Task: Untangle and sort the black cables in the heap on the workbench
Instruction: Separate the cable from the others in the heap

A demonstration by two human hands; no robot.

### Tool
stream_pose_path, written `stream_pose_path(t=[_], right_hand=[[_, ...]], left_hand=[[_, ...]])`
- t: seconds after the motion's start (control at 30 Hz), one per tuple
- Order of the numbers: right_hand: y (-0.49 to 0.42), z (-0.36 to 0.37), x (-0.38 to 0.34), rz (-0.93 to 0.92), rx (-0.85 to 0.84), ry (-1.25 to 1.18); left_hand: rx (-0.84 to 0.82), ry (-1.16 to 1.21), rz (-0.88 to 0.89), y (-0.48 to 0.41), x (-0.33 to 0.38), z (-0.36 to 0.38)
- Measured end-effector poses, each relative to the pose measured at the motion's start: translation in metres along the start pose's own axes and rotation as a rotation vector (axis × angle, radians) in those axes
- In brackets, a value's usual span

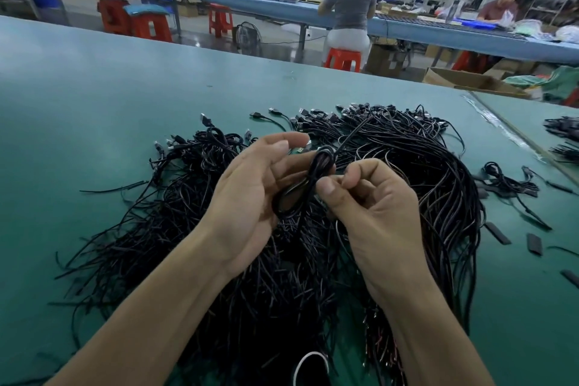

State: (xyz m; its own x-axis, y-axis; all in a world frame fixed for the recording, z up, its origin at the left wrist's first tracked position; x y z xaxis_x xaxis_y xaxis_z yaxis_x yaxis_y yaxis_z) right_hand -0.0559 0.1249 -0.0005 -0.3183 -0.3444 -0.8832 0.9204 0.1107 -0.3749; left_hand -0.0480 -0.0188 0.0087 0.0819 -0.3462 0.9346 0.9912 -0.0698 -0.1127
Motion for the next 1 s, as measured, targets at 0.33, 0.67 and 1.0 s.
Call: stream_pose_path(t=[0.33,0.67,1.0], right_hand=[[0.001,0.004,0.001,0.073,0.010,-0.138],[-0.002,-0.007,0.001,0.048,0.220,-0.055],[-0.001,-0.007,0.010,0.202,0.201,-0.049]], left_hand=[[0.053,-0.161,0.261,0.000,-0.008,0.006],[0.104,-0.809,0.134,-0.004,-0.024,-0.005],[0.059,-0.948,0.177,-0.009,-0.029,-0.016]])
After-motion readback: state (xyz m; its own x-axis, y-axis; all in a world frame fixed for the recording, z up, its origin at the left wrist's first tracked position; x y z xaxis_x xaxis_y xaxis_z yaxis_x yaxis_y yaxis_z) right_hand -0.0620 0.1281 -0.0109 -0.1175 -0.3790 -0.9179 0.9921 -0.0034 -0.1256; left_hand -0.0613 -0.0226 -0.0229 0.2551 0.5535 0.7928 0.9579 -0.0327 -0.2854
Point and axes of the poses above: each hand's wrist, its own y-axis away from the middle knuckle, its own z-axis out of the palm, x = y × z, the point moved 1 cm from there along -y, towards the middle knuckle, and after that the axes turned 9 degrees about -y, right-handed, at the moved point
